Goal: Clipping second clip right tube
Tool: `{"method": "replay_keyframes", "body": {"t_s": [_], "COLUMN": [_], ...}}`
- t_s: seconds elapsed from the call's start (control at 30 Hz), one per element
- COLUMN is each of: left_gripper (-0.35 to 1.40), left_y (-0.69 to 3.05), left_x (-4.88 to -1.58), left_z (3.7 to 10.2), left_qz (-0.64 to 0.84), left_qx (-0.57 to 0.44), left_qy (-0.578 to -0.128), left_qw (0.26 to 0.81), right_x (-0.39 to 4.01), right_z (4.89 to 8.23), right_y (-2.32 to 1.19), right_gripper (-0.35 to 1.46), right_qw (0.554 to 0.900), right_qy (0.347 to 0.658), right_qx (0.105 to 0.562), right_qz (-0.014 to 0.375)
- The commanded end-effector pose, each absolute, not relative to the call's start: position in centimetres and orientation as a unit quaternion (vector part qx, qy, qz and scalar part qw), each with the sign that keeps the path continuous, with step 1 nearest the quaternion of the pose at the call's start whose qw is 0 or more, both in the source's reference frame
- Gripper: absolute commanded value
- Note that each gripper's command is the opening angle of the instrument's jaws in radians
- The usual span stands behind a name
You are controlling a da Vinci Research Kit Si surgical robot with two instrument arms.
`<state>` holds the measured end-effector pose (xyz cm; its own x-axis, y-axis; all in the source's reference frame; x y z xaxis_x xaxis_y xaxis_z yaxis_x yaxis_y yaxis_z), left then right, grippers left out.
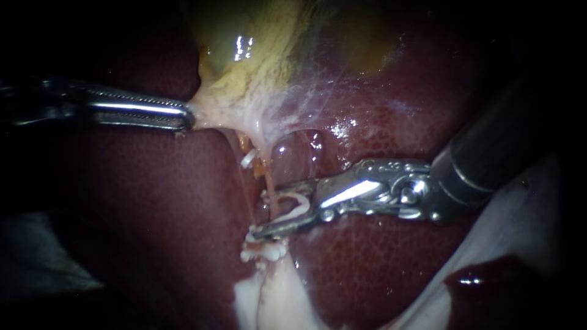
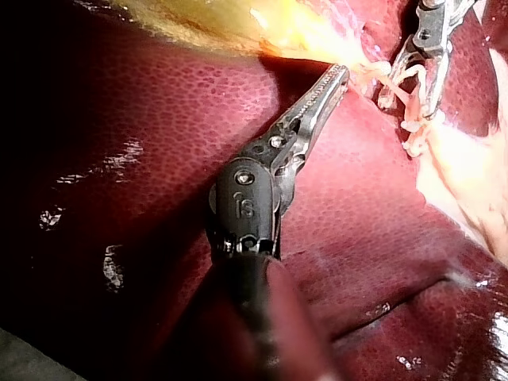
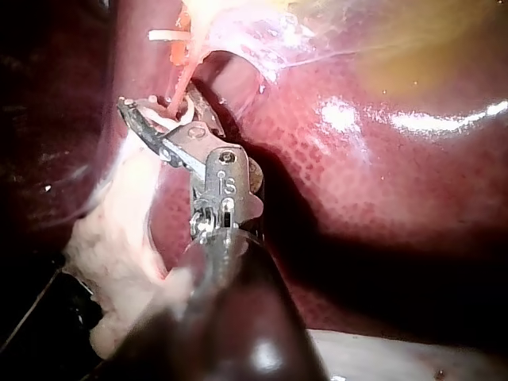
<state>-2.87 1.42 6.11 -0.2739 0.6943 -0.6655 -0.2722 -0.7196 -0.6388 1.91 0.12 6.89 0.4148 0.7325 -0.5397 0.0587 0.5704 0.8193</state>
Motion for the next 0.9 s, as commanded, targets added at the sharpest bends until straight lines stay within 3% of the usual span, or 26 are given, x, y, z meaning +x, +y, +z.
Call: {"method": "replay_keyframes", "body": {"t_s": [0.03,0.27,0.67,0.9], "left_gripper": [-0.35,-0.35,-0.35,-0.35], "left_y": [1.43,1.43,1.42,1.42], "left_x": [-2.87,-2.87,-2.88,-2.88], "left_z": [6.11,6.11,6.11,6.11], "left_qz": [0.771,0.771,0.771,0.771], "left_qx": [-0.515,-0.515,-0.515,-0.515], "left_qy": [-0.205,-0.205,-0.205,-0.205], "left_qw": [0.313,0.313,0.313,0.314], "right_x": [1.92,1.96,1.99,1.91], "right_z": [6.89,6.76,6.47,6.47], "right_y": [0.12,0.07,0.05,0.06], "right_gripper": [0.49,0.49,0.41,0.11], "right_qw": [0.731,0.680,0.670,0.669], "right_qy": [0.495,0.522,0.525,0.524], "right_qx": [0.410,0.457,0.479,0.482], "right_qz": [0.229,0.238,0.213,0.214]}}
